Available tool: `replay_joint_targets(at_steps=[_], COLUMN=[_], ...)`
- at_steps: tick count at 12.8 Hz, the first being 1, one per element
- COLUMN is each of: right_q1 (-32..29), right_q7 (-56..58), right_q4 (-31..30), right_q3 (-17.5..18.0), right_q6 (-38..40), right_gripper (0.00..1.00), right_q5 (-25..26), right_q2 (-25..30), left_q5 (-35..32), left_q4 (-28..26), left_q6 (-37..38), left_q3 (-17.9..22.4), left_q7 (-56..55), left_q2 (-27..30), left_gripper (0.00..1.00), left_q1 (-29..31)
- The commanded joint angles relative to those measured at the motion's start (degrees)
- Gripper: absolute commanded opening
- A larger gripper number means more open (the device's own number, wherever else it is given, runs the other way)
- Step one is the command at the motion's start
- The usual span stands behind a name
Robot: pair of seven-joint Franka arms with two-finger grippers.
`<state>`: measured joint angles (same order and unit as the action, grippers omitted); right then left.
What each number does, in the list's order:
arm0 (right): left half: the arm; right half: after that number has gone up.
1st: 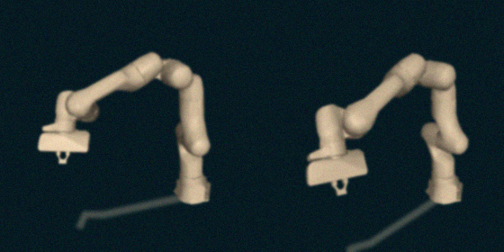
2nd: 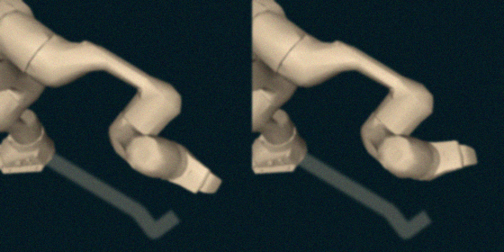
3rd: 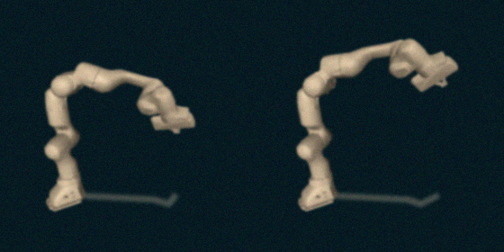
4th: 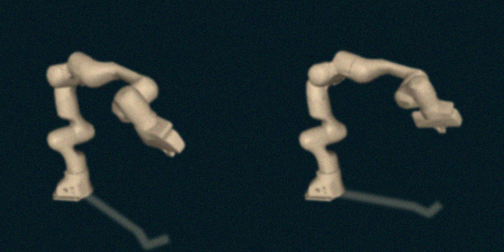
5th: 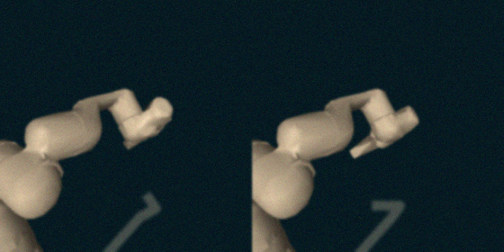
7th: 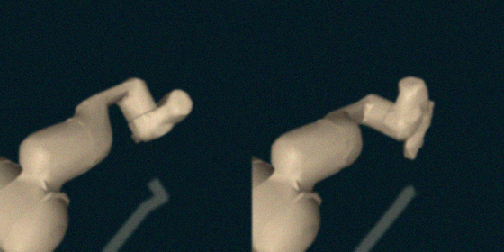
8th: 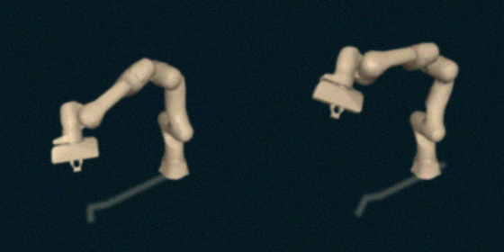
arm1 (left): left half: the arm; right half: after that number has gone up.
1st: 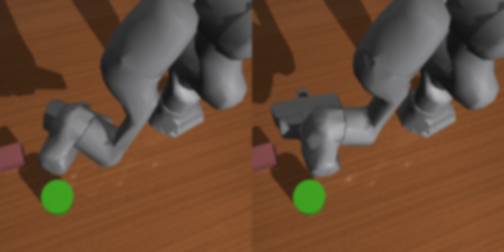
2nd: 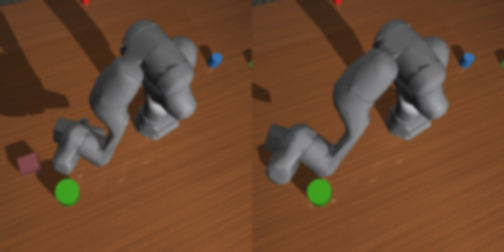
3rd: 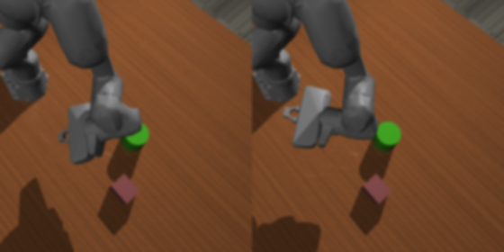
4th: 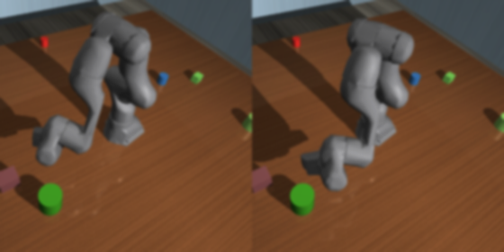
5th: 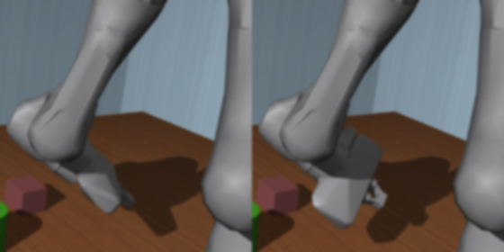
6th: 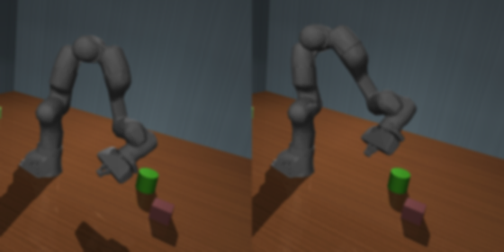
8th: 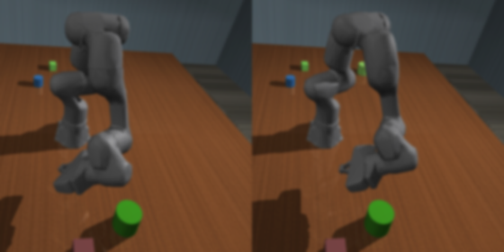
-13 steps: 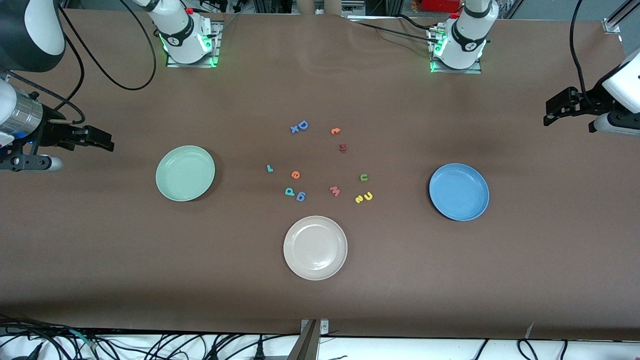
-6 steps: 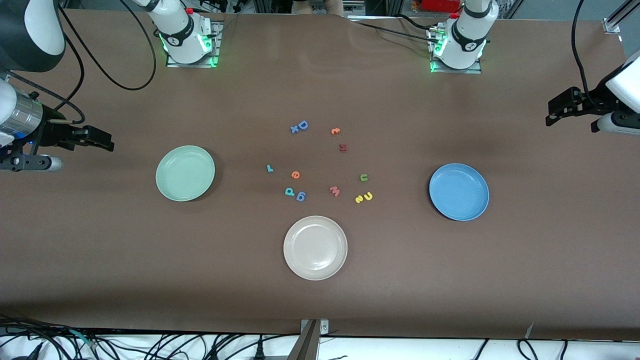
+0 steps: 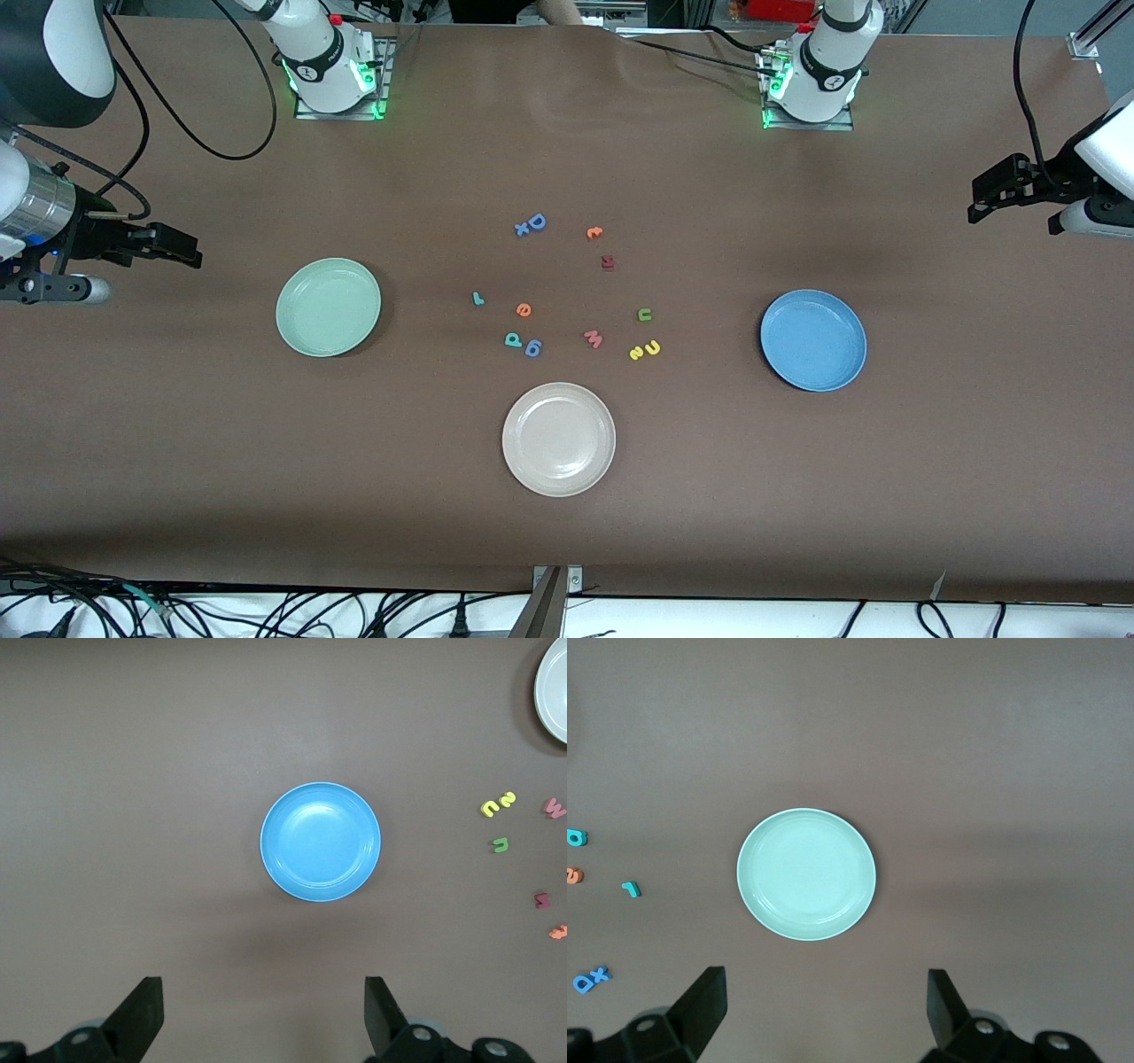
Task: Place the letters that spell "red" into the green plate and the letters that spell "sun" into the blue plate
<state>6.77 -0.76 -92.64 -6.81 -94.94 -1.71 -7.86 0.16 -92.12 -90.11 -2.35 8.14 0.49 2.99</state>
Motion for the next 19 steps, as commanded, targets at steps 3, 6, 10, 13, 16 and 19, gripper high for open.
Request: replay_joint_targets(at_steps=[3,6,10,13,16,19], right_q1=[-0.5,-0.9,-1.2,-1.2,-1.2,-1.2], right_q7=[0.1,0.1,0.1,0.1,0.1,0.1], right_q4=[0.4,0.4,0.4,0.4,0.4,0.4], right_q3=[0.1,0.1,0.1,0.1,0.2,0.1], right_q6=[0.1,0.1,0.1,0.1,0.1,0.1], right_gripper=[1.00,1.00,1.00,1.00,1.00,1.00], right_q5=[0.3,0.3,0.2,0.2,0.2,0.2], right_q2=[0.0,0.0,0.0,0.0,0.0,0.0], left_q5=[0.1,0.1,0.1,0.1,0.1,0.1], left_q4=[1.5,1.5,1.5,1.5,1.5,1.5], left_q6=[0.6,0.6,0.6,0.6,0.6,0.6], left_q3=[-0.2,-0.1,-0.4,-0.5,-0.4,-0.4], left_q7=[1.1,1.1,1.1,1.1,1.2,1.2], left_q2=[-0.7,-0.7,-0.7,-0.7,-0.7,-0.7], left_gripper=[1.00,1.00,1.00,1.00,1.00,1.00], left_q1=[1.5,1.6,1.4,1.3,1.3,1.3])
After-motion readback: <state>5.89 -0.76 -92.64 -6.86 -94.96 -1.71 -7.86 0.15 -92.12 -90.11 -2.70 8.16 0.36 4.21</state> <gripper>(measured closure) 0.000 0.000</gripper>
